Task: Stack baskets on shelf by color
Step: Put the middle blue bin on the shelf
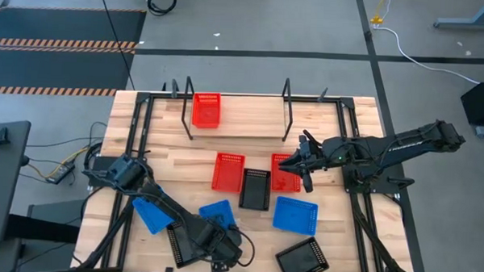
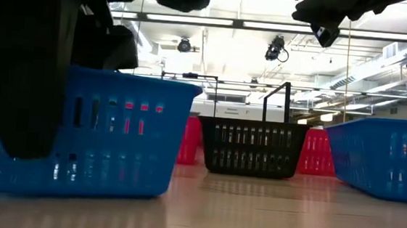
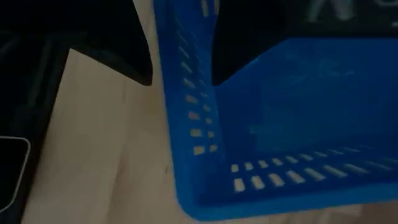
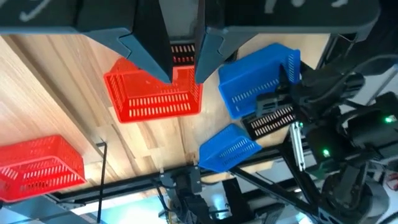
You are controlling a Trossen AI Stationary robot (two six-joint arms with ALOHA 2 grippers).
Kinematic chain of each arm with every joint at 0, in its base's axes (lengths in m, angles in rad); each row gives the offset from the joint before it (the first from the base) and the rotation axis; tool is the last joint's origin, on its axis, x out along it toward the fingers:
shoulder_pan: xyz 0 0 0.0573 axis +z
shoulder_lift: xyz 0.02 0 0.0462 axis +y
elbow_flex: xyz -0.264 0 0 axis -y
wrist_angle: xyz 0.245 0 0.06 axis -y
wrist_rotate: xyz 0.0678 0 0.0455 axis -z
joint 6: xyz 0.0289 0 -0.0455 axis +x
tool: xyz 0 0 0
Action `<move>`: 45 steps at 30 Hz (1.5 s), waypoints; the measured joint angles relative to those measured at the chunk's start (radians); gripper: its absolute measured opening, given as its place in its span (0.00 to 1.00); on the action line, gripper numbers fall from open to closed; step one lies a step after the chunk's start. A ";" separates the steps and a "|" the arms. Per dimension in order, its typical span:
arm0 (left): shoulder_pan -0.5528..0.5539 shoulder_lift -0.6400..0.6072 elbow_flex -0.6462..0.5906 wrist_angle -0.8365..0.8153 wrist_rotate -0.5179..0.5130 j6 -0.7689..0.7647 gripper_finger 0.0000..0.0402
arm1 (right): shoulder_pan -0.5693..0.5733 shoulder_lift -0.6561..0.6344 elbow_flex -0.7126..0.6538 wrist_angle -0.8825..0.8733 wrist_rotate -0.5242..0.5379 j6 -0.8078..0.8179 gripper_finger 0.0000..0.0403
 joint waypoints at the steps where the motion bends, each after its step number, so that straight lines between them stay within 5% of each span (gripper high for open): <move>1: 0.000 0.000 -0.001 -0.016 0.005 0.007 0.41 | 0.000 0.000 0.000 0.003 0.000 0.000 0.19; 11: 0.003 -0.004 0.078 -0.093 0.078 0.078 0.03 | 0.000 0.000 0.000 0.014 0.063 -0.001 0.19; 19: 0.018 -0.004 0.374 -0.443 -0.039 0.170 0.01 | 0.000 0.000 0.000 0.039 0.104 -0.007 0.19; 27: 0.094 -0.004 0.619 -0.726 -0.315 0.380 0.01 | 0.000 0.000 0.000 0.066 0.104 -0.018 0.19; 41: 0.465 -0.003 0.532 -0.658 -0.348 0.746 0.02 | 0.000 0.000 0.000 -0.026 0.090 -0.023 0.19; 45: 0.591 -0.003 0.467 -0.596 -0.287 0.794 0.02 | 0.000 0.000 0.000 -0.102 0.088 0.005 0.19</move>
